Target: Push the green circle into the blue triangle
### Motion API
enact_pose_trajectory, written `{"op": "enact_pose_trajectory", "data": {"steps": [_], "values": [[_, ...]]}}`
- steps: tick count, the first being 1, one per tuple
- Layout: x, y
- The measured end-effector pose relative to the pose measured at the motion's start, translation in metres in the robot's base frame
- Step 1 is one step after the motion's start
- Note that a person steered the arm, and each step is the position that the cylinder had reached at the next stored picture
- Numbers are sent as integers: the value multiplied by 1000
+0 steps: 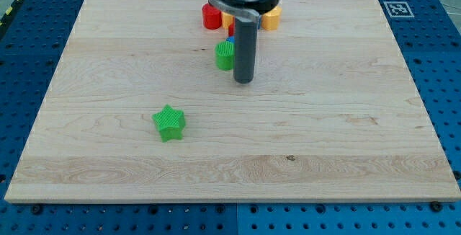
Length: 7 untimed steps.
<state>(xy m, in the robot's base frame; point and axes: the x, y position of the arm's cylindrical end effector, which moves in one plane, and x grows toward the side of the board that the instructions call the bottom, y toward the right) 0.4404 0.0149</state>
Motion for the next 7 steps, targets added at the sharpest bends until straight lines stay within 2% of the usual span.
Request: {"op": "enact_pose_trajectory", "data": {"steps": [1,2,4,5,7], "values": [[23,-13],[25,-38],[-12,-97],[-35,-101],[-56,-88]]}}
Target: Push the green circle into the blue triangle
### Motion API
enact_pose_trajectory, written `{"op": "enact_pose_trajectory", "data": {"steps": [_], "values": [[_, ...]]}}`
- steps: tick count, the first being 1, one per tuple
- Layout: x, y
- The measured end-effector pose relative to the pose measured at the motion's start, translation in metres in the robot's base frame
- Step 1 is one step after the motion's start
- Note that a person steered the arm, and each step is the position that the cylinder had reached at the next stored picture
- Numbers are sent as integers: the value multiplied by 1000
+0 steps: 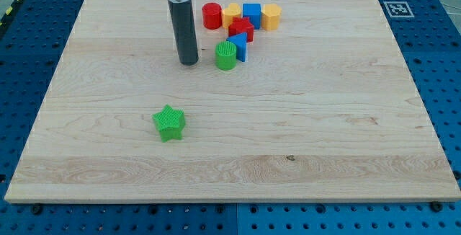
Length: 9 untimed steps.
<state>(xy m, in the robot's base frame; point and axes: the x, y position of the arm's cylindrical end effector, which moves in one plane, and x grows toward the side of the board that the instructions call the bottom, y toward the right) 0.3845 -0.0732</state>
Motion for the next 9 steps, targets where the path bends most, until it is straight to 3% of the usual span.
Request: {"op": "enact_pose_trajectory", "data": {"steps": [9], "values": [[-6,42]]}}
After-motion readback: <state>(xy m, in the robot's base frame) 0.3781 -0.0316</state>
